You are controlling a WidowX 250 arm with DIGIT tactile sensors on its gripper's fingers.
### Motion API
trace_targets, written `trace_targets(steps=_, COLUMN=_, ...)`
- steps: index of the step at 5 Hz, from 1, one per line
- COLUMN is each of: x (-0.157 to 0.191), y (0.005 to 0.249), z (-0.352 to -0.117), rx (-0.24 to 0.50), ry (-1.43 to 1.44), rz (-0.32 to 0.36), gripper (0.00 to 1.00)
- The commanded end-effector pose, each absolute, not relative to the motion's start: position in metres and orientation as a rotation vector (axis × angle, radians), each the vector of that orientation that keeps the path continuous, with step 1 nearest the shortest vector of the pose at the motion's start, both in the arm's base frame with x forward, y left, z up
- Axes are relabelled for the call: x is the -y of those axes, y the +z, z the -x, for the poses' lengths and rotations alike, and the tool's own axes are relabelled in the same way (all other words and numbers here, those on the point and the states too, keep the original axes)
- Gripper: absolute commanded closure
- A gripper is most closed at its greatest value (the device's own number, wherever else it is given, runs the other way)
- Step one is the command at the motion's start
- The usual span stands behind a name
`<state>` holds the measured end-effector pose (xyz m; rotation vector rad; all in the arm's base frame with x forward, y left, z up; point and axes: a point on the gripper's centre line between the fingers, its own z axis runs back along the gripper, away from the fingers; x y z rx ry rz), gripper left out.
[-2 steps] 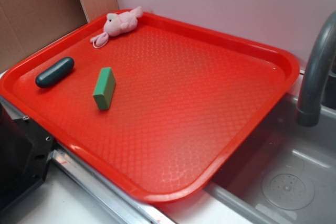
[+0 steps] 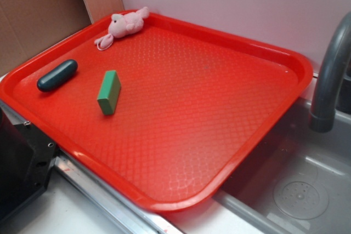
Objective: Grab the plastic pickle.
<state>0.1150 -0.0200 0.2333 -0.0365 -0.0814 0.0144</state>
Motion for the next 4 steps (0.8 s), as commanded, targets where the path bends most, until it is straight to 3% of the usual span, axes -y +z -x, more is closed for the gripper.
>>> trace_targets(steps=1, x=-0.007, y=0.216, z=-0.119, rx=0.149, ry=0.05, rz=-0.006, gripper=0.0)
trace_targets(steps=2, x=-0.023, y=0.202, z=-0.124, rx=0.175, ry=0.069, rz=-0.027, gripper=0.0)
trace_targets(steps=4, x=-0.061, y=0.15, z=-0.141, rx=0.194, ry=0.139, rz=-0.08, gripper=0.0)
